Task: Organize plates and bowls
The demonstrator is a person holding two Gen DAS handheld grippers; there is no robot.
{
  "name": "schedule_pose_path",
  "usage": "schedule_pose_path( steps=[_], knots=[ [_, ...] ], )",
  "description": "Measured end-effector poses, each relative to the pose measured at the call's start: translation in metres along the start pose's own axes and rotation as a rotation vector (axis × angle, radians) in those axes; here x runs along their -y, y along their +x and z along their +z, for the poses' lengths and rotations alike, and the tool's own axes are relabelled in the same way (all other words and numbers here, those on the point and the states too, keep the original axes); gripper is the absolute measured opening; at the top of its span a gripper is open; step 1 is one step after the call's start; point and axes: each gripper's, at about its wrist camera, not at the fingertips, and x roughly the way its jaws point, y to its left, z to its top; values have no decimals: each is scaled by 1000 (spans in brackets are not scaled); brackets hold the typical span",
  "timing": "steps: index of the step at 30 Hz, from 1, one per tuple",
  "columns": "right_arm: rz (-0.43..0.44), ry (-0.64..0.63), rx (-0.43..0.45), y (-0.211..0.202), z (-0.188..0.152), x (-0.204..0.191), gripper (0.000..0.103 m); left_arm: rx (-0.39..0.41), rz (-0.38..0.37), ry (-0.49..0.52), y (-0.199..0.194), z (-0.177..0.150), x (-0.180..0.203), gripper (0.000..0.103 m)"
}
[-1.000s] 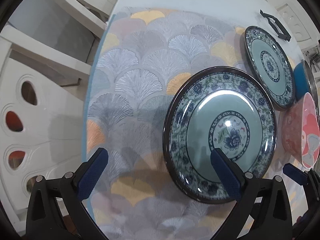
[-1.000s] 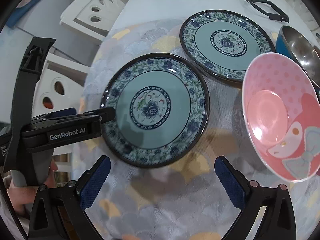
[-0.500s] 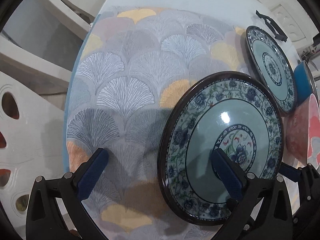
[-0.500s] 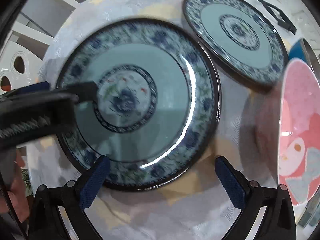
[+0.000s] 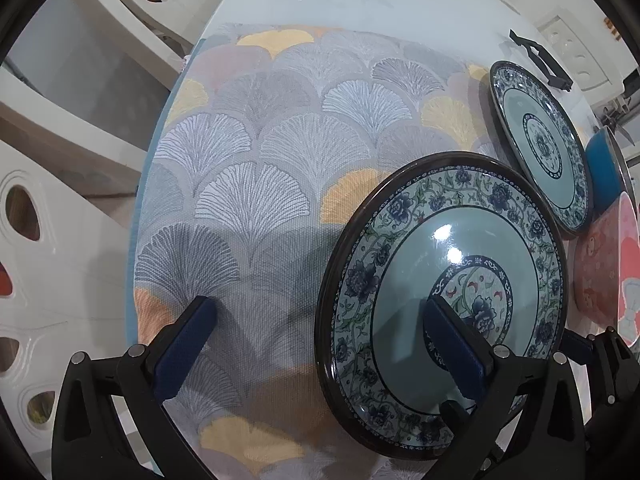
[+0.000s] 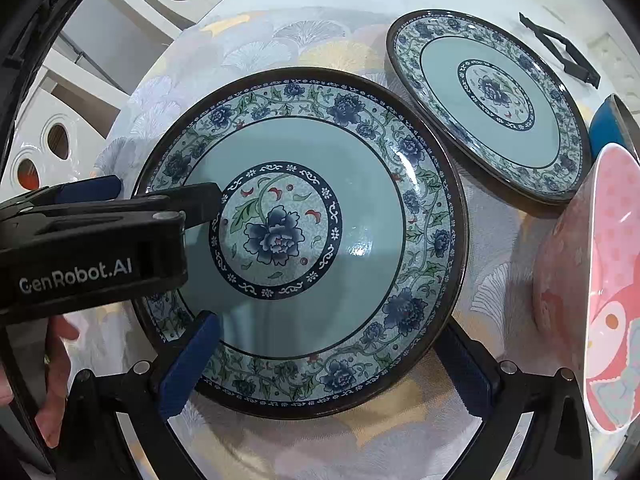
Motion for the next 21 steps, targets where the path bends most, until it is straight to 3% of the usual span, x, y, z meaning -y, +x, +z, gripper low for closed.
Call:
schedule_pose_path(
  steps=[15,21],
  knots=[
    [0,-3,44,2,-7,-3,103,-6,6,-8,1,-1,-1,103],
    [9,-26,-7,3,-2,-3,103,-20,8,-3,2,1,0,103]
  ],
)
